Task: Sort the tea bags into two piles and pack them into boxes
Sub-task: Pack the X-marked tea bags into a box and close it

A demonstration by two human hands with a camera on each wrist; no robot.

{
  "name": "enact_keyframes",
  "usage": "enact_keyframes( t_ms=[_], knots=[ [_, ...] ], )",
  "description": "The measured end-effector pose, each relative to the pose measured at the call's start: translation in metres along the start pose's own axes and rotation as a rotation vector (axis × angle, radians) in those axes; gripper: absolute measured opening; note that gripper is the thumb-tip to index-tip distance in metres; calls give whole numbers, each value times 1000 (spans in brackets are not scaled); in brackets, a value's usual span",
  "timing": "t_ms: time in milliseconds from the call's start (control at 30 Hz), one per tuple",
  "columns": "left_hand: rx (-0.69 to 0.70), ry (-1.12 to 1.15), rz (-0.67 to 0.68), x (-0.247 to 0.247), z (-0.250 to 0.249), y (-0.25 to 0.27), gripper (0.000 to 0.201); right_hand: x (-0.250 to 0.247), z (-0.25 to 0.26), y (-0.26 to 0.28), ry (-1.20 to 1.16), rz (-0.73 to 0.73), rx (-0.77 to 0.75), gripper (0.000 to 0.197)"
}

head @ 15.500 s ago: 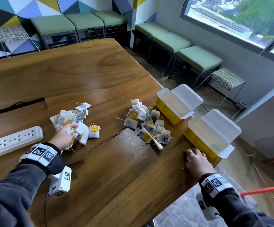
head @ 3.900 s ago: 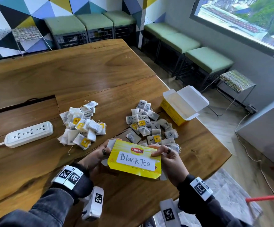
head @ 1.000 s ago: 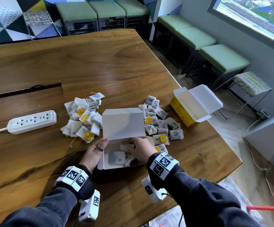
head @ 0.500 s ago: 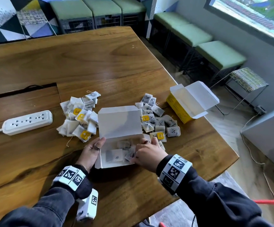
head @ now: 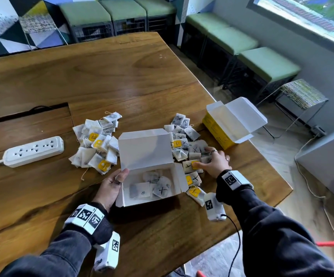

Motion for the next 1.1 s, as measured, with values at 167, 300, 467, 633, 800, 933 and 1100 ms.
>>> enact_keyframes(
  t_ms=[167, 300, 467, 633, 800, 933, 1100],
  knots=[
    [-11, 9, 14, -3, 6, -3, 10, 13, 8, 7, -144, 19, -50, 59],
    [-5, 10, 30, -2, 8, -5, 9, 20, 9, 10, -195, 48, -82, 38],
    [-22, -15, 18, -5, 12, -7, 28, 22, 16, 9, -183, 100, -133, 25],
    [-42, -23, 30, -6, 10, -7, 29, 3, 8, 12, -280, 100, -115, 18],
    [-24, -23, 28, -4, 7, -4, 22, -52, 35, 62, -405, 17, -380, 9],
    [-19, -21, 37, -2, 2, -1, 12, -45, 76, 112, -293, 229, -559, 10],
    [-33, 8, 35, -1, 1, 1, 17, 29, 109, 134, -69, 500, -546, 9]
  ],
)
Point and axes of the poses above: each hand's wrist, its own y-axis away from the middle knuckle, its own x-axis out of the palm, z = x × y, the point moved 5 cm from there along -y, towards the middle knuckle, and after that the axes turned 9 degrees about x, right-handed, at the moved point
